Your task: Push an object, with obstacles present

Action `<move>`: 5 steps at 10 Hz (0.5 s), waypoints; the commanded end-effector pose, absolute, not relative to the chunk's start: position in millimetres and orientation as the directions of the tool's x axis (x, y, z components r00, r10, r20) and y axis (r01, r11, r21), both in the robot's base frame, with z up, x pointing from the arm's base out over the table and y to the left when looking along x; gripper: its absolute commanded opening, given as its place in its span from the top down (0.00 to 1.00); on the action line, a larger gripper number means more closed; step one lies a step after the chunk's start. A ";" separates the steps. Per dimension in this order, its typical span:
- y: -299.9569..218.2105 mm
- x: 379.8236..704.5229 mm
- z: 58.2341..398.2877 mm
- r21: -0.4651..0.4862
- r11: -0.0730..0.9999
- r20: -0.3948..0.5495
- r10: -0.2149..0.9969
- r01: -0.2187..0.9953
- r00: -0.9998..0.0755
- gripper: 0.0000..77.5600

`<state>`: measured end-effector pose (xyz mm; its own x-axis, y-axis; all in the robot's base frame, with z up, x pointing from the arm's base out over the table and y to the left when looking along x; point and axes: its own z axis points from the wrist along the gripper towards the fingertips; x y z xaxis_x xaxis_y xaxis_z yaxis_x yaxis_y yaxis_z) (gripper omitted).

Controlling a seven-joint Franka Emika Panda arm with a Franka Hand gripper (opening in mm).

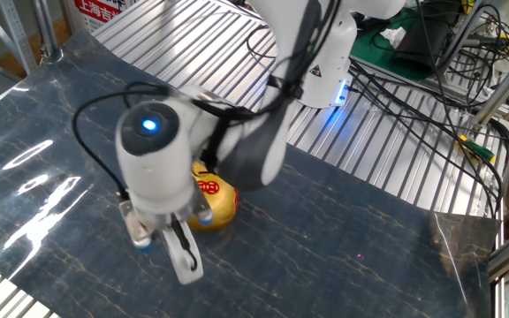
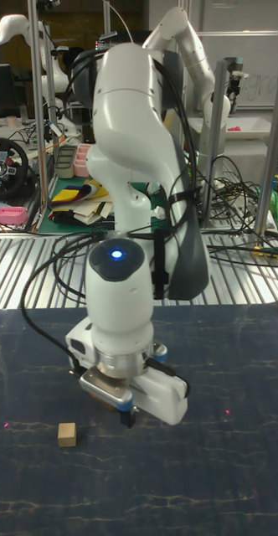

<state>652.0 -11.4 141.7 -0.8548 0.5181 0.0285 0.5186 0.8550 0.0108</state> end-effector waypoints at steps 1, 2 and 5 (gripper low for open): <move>17.6 656.3 128.7 0.001 0.801 -0.014 0.598 0.598 -0.801 1.00; 17.6 656.3 128.7 0.001 0.812 -0.013 0.584 0.584 -0.812 1.00; 17.6 656.3 128.7 0.011 0.954 -0.029 0.299 0.299 -0.954 1.00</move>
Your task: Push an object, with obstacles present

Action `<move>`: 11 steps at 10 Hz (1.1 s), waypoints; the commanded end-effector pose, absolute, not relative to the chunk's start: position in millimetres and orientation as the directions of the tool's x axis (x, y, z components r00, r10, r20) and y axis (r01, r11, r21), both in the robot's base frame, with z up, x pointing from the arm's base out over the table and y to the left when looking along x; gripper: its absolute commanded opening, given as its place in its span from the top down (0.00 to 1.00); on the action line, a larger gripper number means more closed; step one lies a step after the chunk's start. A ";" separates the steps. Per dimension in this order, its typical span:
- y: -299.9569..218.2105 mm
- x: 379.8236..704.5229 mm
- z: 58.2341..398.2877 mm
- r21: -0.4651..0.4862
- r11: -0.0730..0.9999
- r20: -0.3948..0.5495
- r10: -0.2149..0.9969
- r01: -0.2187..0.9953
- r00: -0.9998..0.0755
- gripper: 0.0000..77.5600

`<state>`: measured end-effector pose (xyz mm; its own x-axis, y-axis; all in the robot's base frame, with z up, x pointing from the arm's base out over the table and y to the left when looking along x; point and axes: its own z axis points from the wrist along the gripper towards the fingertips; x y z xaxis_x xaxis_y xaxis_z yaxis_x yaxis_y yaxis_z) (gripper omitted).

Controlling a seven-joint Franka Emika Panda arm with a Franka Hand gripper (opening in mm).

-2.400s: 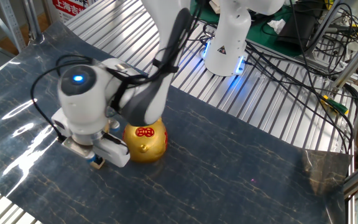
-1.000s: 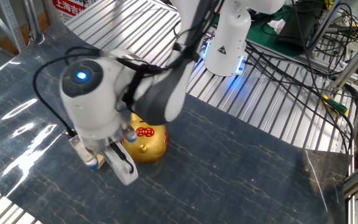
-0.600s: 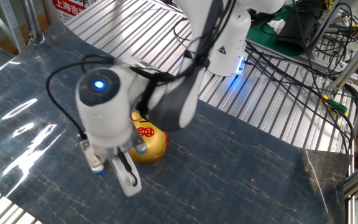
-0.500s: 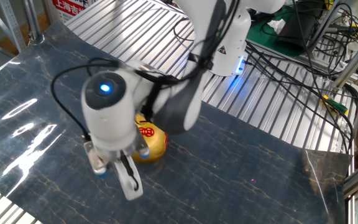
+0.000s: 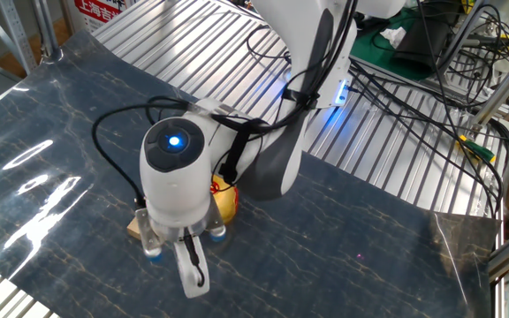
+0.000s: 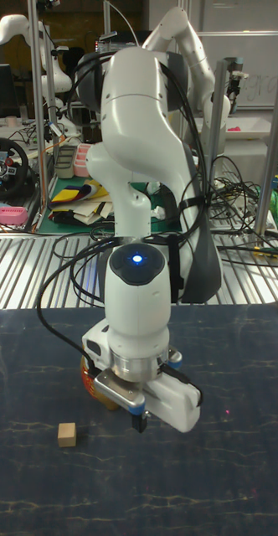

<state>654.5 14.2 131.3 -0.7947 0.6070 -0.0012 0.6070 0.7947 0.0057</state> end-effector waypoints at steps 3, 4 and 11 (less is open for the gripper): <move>17.6 656.3 128.7 0.026 0.986 -0.048 0.163 0.162 -0.985 1.00; 17.6 656.3 128.7 0.046 0.993 -0.099 0.116 0.112 -0.988 1.00; 17.6 656.3 128.7 0.040 0.974 -0.059 0.223 0.221 -0.973 1.00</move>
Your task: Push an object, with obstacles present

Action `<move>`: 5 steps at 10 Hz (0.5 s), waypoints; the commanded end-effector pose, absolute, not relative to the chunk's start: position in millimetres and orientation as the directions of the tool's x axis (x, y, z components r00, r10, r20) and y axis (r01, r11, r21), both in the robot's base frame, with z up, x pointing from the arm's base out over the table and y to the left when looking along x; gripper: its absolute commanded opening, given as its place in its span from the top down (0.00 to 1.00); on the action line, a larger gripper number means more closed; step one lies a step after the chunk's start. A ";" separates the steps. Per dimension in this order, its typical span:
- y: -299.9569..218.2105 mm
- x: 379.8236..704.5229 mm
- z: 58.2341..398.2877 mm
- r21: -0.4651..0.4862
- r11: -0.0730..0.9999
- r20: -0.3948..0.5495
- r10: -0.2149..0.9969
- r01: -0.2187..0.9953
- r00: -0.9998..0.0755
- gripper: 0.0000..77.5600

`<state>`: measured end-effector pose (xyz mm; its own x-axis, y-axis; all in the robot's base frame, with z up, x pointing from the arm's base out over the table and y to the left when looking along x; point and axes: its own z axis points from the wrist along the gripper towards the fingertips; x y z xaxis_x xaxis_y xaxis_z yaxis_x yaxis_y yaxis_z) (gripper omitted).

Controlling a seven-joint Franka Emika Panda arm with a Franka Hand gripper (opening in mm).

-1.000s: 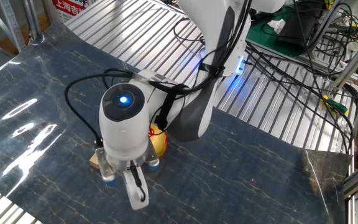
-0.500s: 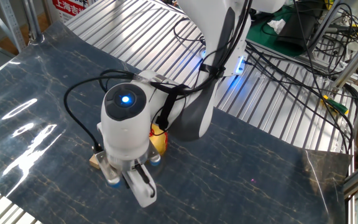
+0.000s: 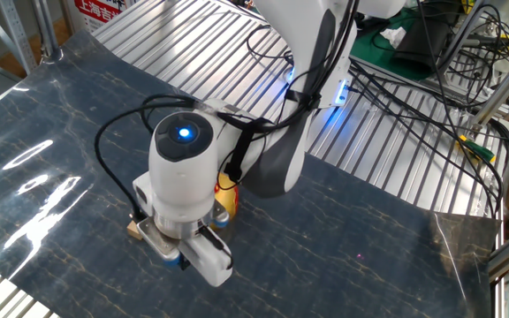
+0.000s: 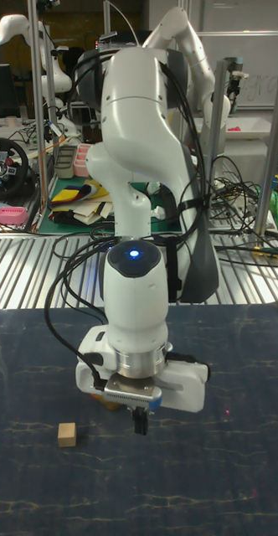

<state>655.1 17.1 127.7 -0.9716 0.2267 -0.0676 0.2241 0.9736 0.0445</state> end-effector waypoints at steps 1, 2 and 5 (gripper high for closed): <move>17.6 656.3 128.7 0.035 0.967 -0.057 0.256 0.254 -0.965 1.00; 17.6 656.3 128.7 0.033 0.963 -0.060 0.268 0.267 -0.961 1.00; 43.3 649.4 132.3 0.017 0.943 -0.065 0.332 0.332 -0.941 1.00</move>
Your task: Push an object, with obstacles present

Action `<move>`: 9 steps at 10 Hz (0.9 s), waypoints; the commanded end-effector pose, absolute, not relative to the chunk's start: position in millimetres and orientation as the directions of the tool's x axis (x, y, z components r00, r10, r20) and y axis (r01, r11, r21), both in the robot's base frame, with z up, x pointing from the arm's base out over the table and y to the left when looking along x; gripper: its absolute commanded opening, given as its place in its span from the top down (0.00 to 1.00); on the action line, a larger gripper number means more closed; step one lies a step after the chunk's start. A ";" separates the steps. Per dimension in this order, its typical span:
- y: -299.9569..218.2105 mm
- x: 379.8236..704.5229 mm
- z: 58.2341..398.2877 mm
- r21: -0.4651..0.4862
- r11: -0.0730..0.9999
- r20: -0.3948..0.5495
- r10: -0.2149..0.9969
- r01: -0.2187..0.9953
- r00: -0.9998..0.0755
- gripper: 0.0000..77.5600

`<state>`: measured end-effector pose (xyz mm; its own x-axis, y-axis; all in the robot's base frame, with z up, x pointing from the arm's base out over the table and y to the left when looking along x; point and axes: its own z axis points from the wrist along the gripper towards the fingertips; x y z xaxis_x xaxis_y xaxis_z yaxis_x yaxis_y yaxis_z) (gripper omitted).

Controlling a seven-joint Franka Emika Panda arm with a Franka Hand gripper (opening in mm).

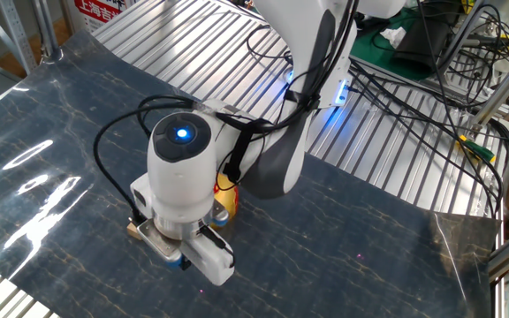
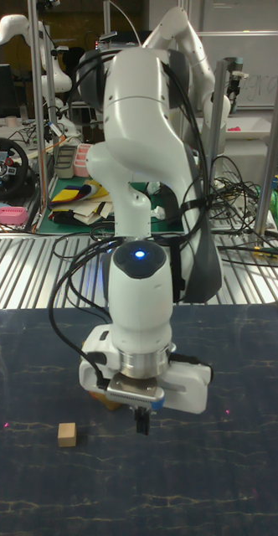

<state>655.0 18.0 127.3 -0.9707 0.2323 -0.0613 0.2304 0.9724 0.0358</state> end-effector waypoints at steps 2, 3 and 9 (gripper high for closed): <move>61.7 639.8 134.0 0.016 0.934 -0.066 0.356 0.356 -0.932 1.00; 61.4 638.6 133.2 0.012 0.937 -0.068 0.349 0.349 -0.935 1.00; 49.0 640.7 129.8 0.019 0.942 -0.070 0.335 0.335 -0.939 1.00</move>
<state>639.7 49.1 128.1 -0.9407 0.3329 -0.0652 0.3325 0.9430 0.0173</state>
